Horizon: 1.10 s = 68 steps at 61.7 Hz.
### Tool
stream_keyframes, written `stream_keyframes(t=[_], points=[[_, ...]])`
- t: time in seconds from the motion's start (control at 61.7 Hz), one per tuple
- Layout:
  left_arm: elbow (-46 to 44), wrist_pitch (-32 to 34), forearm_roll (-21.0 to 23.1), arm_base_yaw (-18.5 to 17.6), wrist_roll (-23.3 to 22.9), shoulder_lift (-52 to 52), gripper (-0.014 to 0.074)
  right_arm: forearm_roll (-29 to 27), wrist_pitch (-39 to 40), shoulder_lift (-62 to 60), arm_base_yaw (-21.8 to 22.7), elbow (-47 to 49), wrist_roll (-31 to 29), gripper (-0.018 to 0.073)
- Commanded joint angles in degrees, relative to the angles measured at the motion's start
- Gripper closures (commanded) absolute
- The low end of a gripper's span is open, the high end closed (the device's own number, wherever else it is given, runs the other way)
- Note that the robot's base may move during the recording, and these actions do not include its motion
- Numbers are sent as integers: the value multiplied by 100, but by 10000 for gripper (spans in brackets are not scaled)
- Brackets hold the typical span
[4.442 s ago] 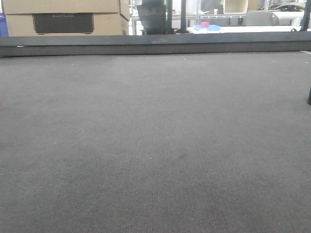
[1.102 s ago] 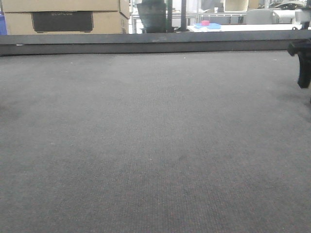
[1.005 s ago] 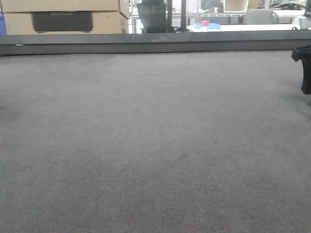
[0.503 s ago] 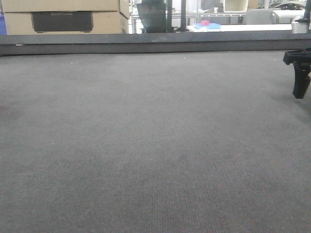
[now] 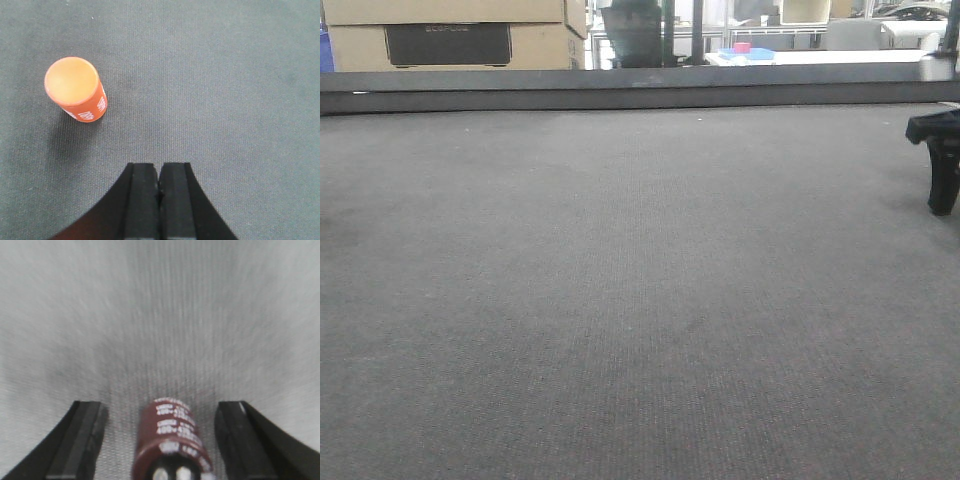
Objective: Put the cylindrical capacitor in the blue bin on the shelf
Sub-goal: 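Close the right gripper around the brown capacitor, then lower the left gripper over the orange cylinder and close on it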
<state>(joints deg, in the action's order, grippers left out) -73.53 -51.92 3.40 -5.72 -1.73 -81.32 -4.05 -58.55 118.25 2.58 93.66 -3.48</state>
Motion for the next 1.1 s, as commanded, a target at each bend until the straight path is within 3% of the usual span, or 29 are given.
stream_keyframes(t=[0.0,0.276,0.632,0.73,0.924,1.086], points=[[-38,63,64,2,-43,3,707,23,-30,14,36,59,-5,201],[-38,41,63,2,-43,3,707,23,-6,3,36,68,-5,205],[-38,41,63,2,-43,3,707,23,-111,-26,36,168,-5,367],[-38,5,63,2,-43,3,707,23,-231,-33,36,168,-5,442],[-38,-7,63,2,-43,3,707,23,-339,-33,36,168,-5,732],[-38,68,-279,2,-43,3,707,23,-403,-175,36,168,-5,726]])
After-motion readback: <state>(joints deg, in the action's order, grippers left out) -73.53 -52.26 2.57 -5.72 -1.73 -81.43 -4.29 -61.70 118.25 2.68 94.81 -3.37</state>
